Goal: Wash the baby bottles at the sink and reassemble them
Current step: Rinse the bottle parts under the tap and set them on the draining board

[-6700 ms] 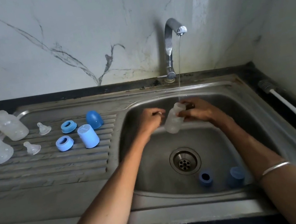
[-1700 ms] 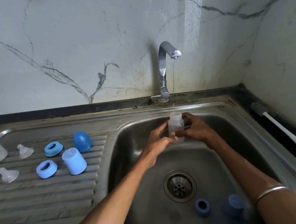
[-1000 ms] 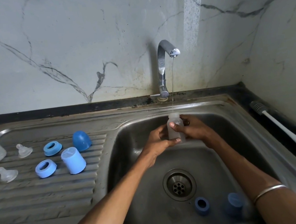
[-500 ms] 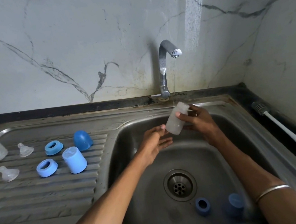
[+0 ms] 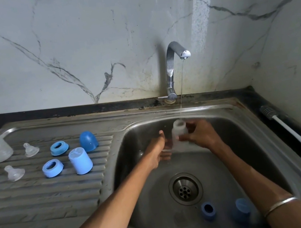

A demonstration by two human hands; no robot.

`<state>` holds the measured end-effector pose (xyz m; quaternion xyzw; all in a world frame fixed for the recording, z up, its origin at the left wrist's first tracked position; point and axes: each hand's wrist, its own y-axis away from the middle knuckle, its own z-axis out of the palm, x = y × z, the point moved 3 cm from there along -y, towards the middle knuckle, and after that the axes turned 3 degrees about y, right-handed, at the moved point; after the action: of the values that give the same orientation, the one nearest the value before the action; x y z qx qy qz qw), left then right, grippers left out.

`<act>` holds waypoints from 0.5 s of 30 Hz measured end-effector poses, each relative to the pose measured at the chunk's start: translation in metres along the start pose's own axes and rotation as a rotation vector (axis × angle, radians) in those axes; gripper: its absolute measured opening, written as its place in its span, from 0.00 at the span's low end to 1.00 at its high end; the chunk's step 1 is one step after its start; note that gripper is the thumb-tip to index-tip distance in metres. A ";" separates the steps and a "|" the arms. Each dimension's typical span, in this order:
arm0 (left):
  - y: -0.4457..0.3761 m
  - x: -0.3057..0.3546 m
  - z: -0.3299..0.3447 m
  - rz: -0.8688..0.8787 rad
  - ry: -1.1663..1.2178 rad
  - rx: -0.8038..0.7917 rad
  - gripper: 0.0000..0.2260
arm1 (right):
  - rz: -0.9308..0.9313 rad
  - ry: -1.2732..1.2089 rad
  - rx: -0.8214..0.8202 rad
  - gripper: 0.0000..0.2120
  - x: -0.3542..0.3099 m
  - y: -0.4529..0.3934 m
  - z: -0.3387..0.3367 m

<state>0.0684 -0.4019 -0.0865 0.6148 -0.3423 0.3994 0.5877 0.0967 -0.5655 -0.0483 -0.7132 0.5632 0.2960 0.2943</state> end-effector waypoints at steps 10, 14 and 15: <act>-0.001 0.003 0.004 0.076 -0.082 -0.050 0.24 | 0.071 0.087 0.030 0.19 0.012 -0.003 0.004; 0.000 0.005 0.005 0.090 -0.096 -0.056 0.23 | 0.060 0.042 0.068 0.21 0.012 -0.005 0.006; 0.001 0.004 0.005 0.088 -0.098 -0.061 0.23 | 0.069 0.083 0.034 0.21 0.014 -0.005 0.008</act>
<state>0.0700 -0.4069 -0.0821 0.5995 -0.4095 0.3838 0.5706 0.1033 -0.5669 -0.0635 -0.6998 0.6041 0.2666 0.2724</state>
